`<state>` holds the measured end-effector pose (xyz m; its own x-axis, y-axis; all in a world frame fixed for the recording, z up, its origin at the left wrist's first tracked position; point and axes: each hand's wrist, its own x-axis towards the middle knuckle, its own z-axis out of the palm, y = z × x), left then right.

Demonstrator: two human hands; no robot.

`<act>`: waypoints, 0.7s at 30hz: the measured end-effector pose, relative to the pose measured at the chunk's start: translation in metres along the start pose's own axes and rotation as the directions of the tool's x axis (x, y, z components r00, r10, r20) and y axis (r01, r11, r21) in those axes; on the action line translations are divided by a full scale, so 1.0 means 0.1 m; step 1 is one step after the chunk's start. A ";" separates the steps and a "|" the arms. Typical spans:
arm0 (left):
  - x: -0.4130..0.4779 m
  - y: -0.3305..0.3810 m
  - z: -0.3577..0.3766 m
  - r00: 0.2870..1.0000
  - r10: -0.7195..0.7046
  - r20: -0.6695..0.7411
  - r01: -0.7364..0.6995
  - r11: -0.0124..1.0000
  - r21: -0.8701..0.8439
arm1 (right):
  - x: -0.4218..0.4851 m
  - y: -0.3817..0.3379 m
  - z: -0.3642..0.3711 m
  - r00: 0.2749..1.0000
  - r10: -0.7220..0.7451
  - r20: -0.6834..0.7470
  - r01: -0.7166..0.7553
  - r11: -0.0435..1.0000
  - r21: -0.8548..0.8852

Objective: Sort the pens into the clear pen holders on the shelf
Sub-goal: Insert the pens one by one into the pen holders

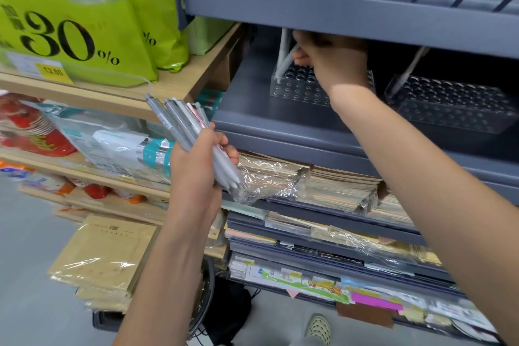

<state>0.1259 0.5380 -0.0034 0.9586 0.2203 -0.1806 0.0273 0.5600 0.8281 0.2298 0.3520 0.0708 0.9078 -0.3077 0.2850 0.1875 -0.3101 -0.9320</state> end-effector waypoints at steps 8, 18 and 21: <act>0.00 -0.01 0.00 1.000 -0.017 0.016 0.017 1.000 0.018 | 0.05 -0.07 0.21 0.998 0.039 0.053 -0.033 0.992 -0.120; 0.01 0.00 -0.01 0.998 -0.031 0.059 0.030 0.999 0.018 | 0.05 0.05 0.29 0.997 -0.070 -0.010 0.067 0.977 -0.200; 0.03 -0.01 -0.01 0.998 -0.038 0.054 0.036 0.999 0.038 | 0.07 0.08 0.29 0.995 -0.095 0.001 0.093 0.971 -0.219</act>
<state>0.1281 0.5386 -0.0050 0.9708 0.1548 -0.1831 0.0730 0.5367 0.8406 0.2488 0.3733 0.0594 0.8865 -0.2756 0.3718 0.1841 -0.5271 -0.8296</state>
